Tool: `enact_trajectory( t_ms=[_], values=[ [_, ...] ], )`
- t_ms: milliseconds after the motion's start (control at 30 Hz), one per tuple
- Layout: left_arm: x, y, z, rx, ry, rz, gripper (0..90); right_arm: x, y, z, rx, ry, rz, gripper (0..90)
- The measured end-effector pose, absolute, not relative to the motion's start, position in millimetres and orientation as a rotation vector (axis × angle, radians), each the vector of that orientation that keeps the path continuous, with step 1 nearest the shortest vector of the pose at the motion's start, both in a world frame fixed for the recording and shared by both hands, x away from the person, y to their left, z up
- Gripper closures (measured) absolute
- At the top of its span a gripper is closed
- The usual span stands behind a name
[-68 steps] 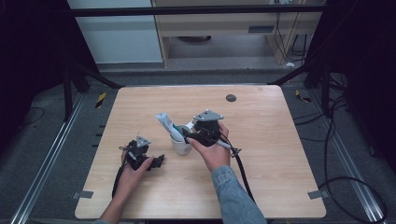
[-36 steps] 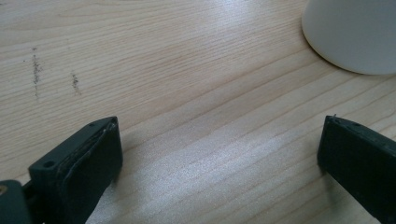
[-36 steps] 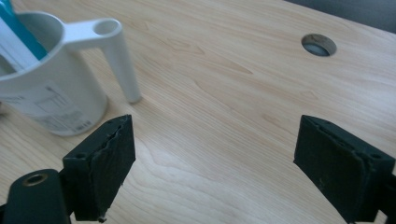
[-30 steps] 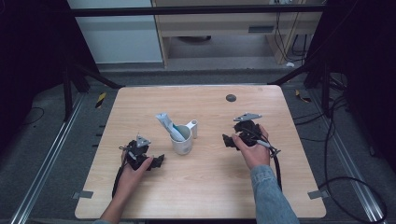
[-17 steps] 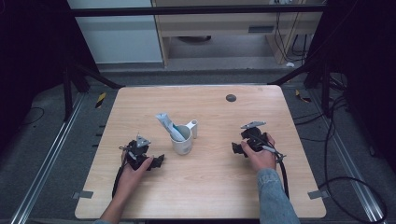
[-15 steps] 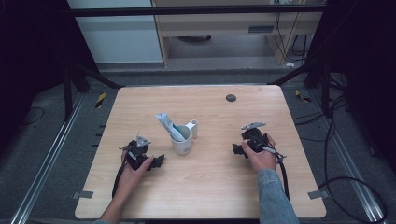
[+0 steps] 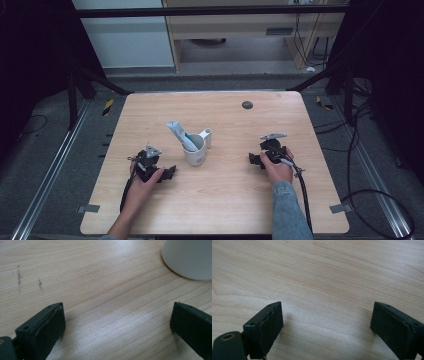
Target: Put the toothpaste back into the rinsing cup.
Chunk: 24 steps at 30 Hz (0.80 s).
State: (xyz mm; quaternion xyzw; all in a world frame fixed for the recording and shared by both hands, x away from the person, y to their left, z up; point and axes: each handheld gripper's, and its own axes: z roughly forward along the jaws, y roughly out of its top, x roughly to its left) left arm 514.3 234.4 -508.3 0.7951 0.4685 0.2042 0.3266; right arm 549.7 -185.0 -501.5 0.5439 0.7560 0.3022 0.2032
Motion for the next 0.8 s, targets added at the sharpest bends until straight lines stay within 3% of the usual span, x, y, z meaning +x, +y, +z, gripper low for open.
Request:
enact_trajectory(
  t_ms=[800],
  values=[
    [514.4, 234.3, -508.4, 2.082, 1.228, 0.536, 0.0, 554.1, -188.6, -511.2, 1.597, 1.930, 0.829, 0.3]
  ],
)
